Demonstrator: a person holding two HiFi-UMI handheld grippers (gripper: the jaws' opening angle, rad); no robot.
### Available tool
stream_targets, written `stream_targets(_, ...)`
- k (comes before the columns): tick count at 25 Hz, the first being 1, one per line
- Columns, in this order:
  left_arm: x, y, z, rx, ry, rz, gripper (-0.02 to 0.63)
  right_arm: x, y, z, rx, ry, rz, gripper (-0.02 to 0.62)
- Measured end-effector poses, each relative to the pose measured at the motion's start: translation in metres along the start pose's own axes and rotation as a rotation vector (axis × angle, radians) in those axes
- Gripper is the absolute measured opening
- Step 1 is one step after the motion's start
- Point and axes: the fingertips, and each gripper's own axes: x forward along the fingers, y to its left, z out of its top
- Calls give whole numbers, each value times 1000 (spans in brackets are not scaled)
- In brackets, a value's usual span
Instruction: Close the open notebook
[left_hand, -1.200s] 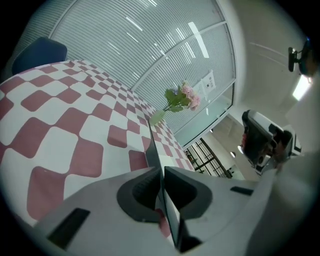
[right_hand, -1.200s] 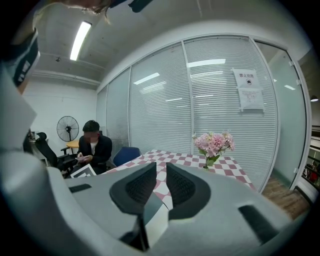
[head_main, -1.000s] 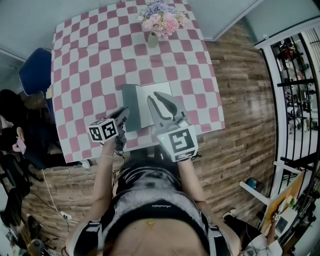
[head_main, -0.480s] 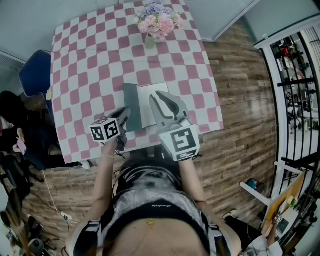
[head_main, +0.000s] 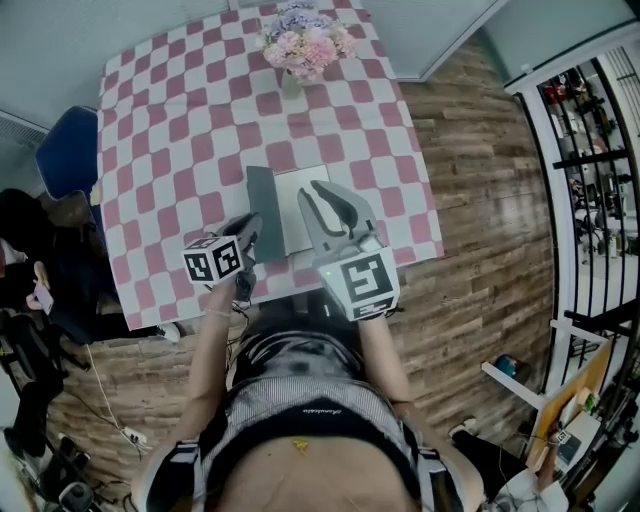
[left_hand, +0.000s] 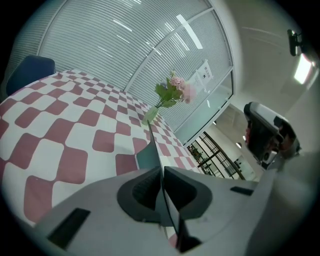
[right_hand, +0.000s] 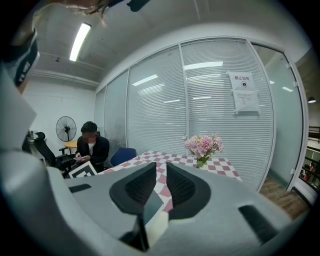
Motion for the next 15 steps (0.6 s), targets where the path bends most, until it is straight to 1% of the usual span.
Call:
stream_targets(4, 5, -4, 0, 7, 8, 4, 21, -2, -5, 0, 0, -12, -5, 63)
stream_targets(7, 10, -11, 0, 18, 11, 4, 21, -5, -8, -1, 9, 3, -6, 63)
stream_targets(12, 20, -20, -3, 34, 19, 0, 21, -7, -11, -1, 3, -25, -16, 63)
stream_targets(15, 26, -25, -4, 51, 29, 3, 21, -9, -14, -2, 3, -19, -20, 63)
